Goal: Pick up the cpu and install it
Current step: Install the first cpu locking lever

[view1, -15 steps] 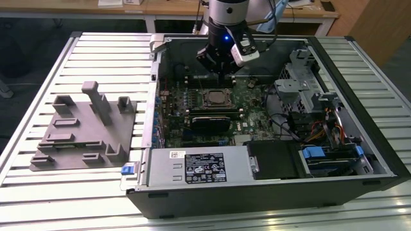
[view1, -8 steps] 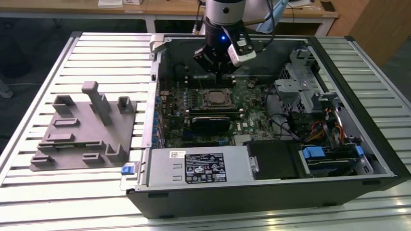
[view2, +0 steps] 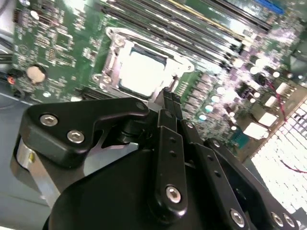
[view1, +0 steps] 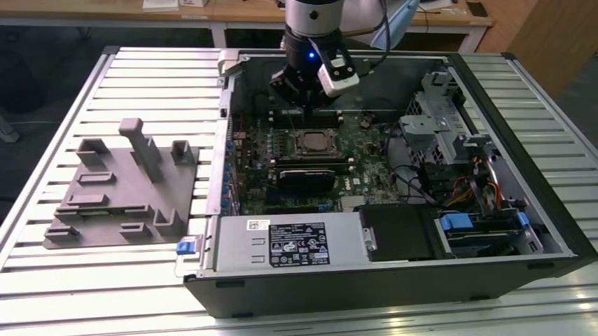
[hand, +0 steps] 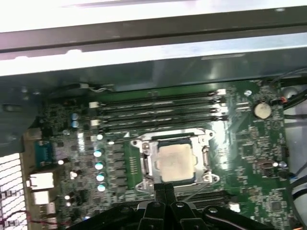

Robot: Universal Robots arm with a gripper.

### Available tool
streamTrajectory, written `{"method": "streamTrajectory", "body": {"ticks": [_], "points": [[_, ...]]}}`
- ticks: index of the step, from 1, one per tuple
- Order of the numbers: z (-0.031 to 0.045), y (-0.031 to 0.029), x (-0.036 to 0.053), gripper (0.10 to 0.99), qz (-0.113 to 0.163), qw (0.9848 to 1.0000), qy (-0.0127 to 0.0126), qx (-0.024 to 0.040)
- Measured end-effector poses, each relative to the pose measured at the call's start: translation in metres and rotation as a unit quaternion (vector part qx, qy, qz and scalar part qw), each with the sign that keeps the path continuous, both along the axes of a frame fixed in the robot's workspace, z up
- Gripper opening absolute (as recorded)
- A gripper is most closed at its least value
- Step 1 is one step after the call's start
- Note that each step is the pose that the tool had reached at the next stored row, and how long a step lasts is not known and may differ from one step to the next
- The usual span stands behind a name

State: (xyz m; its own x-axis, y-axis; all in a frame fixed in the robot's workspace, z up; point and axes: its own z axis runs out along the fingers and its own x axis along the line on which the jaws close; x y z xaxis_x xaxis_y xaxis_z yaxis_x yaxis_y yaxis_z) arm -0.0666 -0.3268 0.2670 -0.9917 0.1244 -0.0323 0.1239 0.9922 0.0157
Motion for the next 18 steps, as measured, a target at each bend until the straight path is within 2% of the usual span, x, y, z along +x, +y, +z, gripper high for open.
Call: {"method": "streamTrajectory", "body": {"ticks": [4,7,13,18], "points": [[-0.0006,0.0000,-0.0111,0.106,0.000,1.0000,0.0000,0.0001],[-0.0011,0.0000,-0.0174,0.106,0.000,1.0000,0.0000,0.0055],[-0.0029,-0.0001,-0.0307,0.106,0.000,0.9996,0.0000,0.0277],[-0.0046,-0.0003,-0.0378,0.106,0.000,0.9988,0.0000,0.0495]]}}
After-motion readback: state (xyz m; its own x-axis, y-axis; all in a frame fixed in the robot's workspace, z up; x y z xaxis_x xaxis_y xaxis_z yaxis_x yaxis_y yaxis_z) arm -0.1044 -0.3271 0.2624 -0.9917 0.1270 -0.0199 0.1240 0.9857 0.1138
